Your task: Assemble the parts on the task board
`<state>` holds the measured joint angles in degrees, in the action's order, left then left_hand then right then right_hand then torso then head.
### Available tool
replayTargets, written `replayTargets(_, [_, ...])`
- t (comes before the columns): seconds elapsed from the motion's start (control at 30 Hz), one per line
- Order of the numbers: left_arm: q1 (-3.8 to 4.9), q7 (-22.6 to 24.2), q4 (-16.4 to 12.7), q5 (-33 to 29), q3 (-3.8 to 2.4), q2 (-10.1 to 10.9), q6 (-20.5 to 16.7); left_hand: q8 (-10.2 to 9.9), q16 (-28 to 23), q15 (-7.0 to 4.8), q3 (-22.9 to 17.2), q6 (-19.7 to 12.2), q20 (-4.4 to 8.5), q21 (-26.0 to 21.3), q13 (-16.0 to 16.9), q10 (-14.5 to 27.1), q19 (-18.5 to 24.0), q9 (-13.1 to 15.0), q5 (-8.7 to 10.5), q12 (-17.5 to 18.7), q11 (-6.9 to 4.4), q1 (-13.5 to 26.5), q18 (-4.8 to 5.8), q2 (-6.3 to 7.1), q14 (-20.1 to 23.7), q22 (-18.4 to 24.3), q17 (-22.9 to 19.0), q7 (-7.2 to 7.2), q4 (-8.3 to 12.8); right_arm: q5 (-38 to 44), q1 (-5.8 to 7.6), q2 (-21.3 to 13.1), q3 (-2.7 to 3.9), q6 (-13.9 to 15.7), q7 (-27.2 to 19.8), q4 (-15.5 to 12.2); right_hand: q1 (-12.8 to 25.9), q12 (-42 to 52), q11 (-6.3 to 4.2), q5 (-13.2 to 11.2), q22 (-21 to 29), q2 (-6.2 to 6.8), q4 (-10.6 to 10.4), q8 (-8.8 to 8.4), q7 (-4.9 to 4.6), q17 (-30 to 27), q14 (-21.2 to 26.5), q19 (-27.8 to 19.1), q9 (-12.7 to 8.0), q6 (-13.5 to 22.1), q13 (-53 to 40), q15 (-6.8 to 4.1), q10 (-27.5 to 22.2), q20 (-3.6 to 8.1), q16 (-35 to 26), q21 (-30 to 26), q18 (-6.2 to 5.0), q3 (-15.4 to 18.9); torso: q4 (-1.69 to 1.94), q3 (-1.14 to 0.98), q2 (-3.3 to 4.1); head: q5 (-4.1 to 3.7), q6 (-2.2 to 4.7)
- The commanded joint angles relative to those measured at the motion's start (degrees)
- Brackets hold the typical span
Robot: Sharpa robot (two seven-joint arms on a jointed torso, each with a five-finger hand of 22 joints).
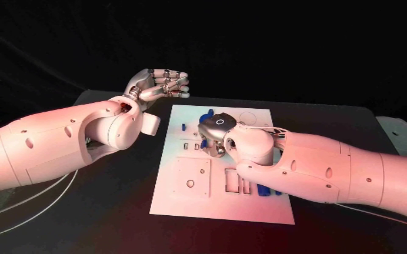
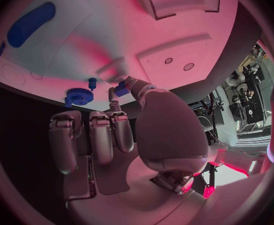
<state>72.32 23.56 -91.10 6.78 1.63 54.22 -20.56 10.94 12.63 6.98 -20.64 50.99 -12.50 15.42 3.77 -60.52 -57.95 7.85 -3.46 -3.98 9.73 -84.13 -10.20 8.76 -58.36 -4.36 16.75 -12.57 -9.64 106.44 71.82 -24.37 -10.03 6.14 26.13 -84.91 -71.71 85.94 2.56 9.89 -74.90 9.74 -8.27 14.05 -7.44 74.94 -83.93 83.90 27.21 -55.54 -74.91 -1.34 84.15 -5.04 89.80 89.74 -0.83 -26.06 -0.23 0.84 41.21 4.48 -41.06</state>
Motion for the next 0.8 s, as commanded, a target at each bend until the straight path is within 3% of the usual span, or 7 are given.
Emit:
replayTargets(0.03, [0.06, 0.30, -0.12, 0.20, -0.04, -0.05, 0.89, -0.20, -0.32, 0.18, -0.46, -0.42, -0.18, -0.05, -0.07, 0.44, -0.16, -0.07, 0.35, 0.32, 0.02, 0.48, -0.28, 0.15, 0.08, 0.08, 0.08, 0.05, 0.02, 0.90, -0.06, 0.05, -0.03, -0.36, 0.20, 0.02, 0.54, -0.23, 0.32, 0.29, -15.10, 0.02, -0.42, -0.21, -0.03, 14.14, -5.84, 6.10, -0.10, 0.40, -11.36, 0.14, 2.22, 0.15, -0.17, 0.26, 0.83, 0.07, 0.02, -0.02, 0.02, 0.05, -0.09])
replayTargets(0.8, [0.06, 0.28, -0.13, 0.20, -0.04, -0.04, 0.92, -0.20, -0.32, 0.18, -0.46, -0.42, -0.18, -0.05, -0.07, 0.44, -0.16, -0.07, 0.35, 0.32, 0.02, 0.48, -0.28, 0.15, 0.08, 0.08, 0.08, 0.05, 0.02, 0.89, -0.13, 0.06, -0.08, 0.13, 0.15, 0.10, 0.72, -0.31, 0.46, 0.62, -15.10, 0.27, -0.50, -0.46, -0.20, 14.02, -5.81, 6.10, -0.24, 0.84, -11.30, 0.27, 2.15, 0.04, -0.22, 0.26, 0.83, 0.08, 0.03, 0.01, 0.00, 0.09, -0.23])
